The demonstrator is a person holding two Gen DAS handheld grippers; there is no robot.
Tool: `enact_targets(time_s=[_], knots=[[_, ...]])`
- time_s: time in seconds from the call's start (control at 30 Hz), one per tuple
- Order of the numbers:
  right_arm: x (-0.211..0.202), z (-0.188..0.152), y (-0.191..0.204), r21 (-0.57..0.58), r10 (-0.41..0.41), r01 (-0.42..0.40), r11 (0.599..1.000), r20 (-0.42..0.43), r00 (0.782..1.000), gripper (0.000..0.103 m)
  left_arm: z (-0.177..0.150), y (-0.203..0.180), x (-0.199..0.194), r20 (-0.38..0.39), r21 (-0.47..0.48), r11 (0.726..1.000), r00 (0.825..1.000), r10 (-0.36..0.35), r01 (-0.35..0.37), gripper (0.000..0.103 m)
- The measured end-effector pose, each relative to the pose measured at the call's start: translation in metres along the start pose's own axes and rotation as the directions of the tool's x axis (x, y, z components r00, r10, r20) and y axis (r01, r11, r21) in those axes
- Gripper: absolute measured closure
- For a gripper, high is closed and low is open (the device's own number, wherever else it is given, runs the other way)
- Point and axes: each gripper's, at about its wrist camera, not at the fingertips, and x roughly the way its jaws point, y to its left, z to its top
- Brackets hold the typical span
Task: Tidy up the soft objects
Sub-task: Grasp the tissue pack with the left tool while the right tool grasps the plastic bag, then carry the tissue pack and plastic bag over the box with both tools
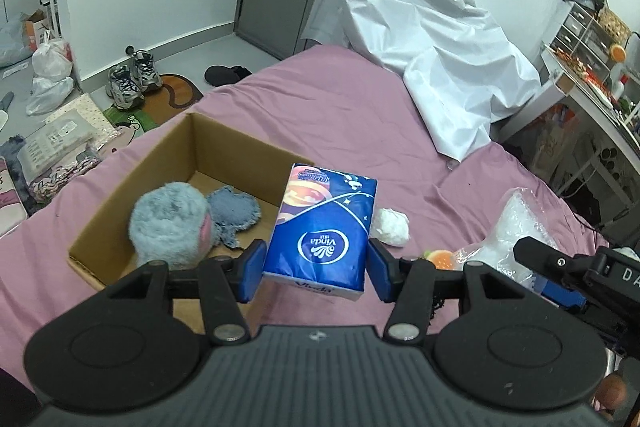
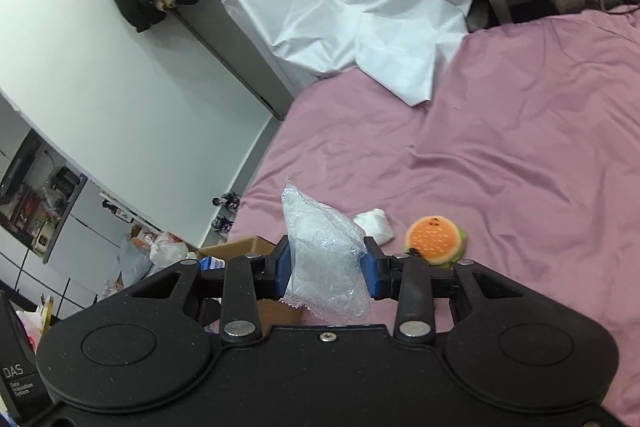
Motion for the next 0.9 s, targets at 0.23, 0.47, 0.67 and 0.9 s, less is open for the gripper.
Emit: enact_targets(time_s=[0.23, 0.47, 0.67, 0.9], knots=[[0.005, -0.005, 0.020, -0.028, 0.008, -0.008, 1.000, 0.016, 1.000, 0.068, 0.008, 0.022, -0.006, 0.016, -0.021, 1.000, 1.000, 0.002, -0.001, 0.050], [0.011, -0.014, 0.043, -0.068, 0.012, -0.010, 0.998, 0.026, 1.000, 0.068, 0.015, 0.048, -0.007, 0.025, -0.045, 0.999, 1.000, 0.014, -0.013, 0.050], [0.021, -0.023, 0.062, -0.115, -0.007, 0.007, 0.993, 0.004, 1.000, 0.068, 0.021, 0.068, -0.004, 0.025, -0.070, 0.997, 0.999, 0.021, -0.019, 0.050], [0.040, -0.038, 0.085, -0.162, -0.019, 0.015, 0.987, -0.024, 1.000, 0.068, 0.025, 0.092, 0.002, 0.019, -0.102, 0.994, 0.999, 0.025, -0.023, 0.050]])
